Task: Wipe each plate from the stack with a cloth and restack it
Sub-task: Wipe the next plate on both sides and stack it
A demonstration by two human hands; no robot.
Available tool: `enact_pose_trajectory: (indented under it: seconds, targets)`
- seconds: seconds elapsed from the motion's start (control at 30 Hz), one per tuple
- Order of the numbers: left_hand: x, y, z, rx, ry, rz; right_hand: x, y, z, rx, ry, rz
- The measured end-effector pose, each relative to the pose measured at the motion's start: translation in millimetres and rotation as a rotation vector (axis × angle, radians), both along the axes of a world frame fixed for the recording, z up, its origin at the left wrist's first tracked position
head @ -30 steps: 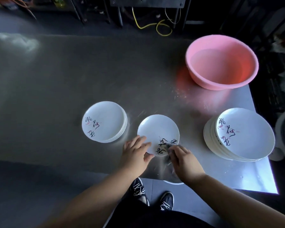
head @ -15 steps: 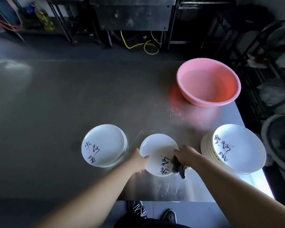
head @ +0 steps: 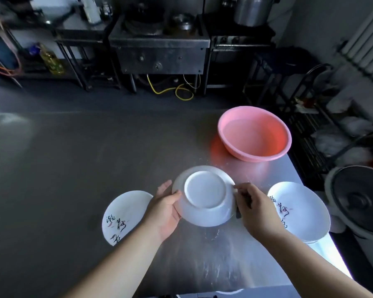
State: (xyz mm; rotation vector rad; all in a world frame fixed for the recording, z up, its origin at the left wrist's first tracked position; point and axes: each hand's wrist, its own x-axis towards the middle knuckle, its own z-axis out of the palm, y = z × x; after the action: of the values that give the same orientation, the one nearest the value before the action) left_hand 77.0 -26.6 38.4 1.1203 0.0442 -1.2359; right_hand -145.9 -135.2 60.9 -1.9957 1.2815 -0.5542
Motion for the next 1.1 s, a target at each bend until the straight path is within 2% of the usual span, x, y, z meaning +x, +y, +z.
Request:
enact_pose_trajectory:
  seconds: [0.07,0.17,0.27,0.3,0.37,0.43,0.5,0.7,0.87,1.1]
  targets:
    - [7,-2,18,-0.072,-0.065,-0.103,3,-4,10,-0.174,0.051,-0.045]
    - [10,-4,39,-0.120,-0.142,-0.161,13,-8,33,-0.342,-0.102,-0.108]
    - [3,-6,55,-0.185,-0.134,-0.173,37,-7,58,-0.392,-0.314,0.111]
    - [0,-7,60,-0.204,-0.130,-0.170,47,-7,62,-0.392,-0.301,0.220]
    - [-7,-9,70,-0.246,-0.129,-0.169,61,-9,66,-0.464,-0.142,0.402]
    - [-12,-10,85,-0.273,-0.141,-0.158,67,-6,70,-0.569,0.040,0.472]
    - [-15,-11,98,-0.291,-0.161,-0.133,64,2,75,-0.641,0.131,0.500]
    - [-21,-13,123,-0.356,-0.146,-0.006,27,24,77,-0.829,0.172,0.653]
    - [-41,-10,139,-0.403,-0.169,-0.043,29,-25,115,-0.886,0.289,0.515]
    - [-43,-17,167,-0.507,-0.200,0.044,0,1,110,-0.959,0.173,0.620]
